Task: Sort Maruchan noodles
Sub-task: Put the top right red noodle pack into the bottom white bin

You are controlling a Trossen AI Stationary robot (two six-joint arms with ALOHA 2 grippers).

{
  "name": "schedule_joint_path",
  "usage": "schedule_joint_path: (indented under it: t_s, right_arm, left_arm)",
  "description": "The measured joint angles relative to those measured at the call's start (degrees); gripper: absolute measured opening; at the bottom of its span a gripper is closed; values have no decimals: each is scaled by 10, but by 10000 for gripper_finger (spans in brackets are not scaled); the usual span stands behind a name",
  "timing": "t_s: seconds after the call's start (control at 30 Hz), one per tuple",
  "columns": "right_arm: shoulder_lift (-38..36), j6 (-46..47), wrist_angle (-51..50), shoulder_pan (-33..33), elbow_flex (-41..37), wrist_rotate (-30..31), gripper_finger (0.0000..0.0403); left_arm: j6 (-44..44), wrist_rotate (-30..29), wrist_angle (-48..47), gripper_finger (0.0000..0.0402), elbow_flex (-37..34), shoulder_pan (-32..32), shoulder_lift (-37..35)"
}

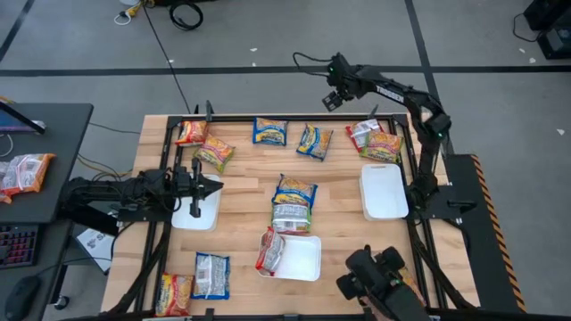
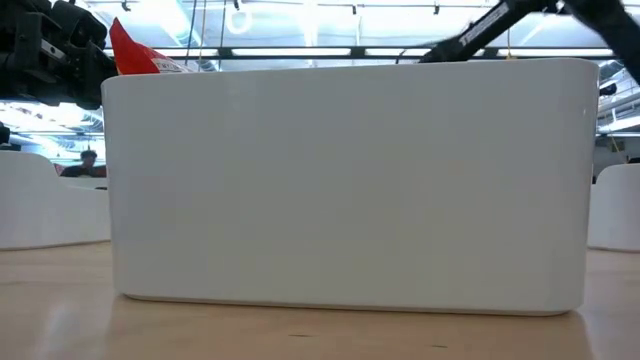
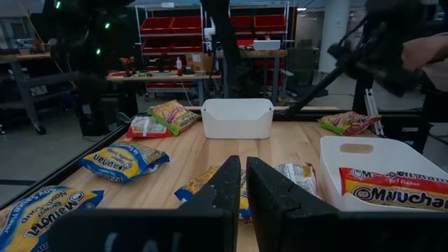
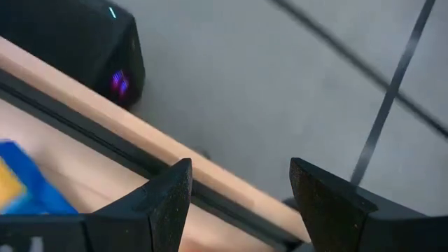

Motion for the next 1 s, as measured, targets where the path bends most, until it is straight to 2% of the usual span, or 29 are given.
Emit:
schedule_joint_path:
  t_s: [0.17, 0.3, 0.43, 0.57, 0.73, 0.87, 1.0]
  right_arm:
    - [46, 5, -89, -8, 7, 1, 247]
    - [50, 16, -155, 6, 7, 37, 247]
    - [50, 28, -209, 27, 6, 46, 247]
    - [50, 29, -219, 40, -26, 37, 247]
    - [50, 35, -168, 34, -80, 30, 241]
    - [50, 36, -145, 25, -111, 18, 213]
    - [50, 36, -140, 24, -132, 22, 154]
  left_arm:
    - [0, 0, 0, 32, 0, 0, 0]
    - [0, 0, 0, 32, 0, 0, 0]
    - [0, 0, 0, 32, 0, 0, 0]
    - [0, 0, 0, 32, 0, 0, 0]
    - [0, 0, 0, 32, 0, 0, 0]
    - [0, 0, 0, 32, 0, 0, 0]
    - [0, 0, 0, 32, 0, 0, 0]
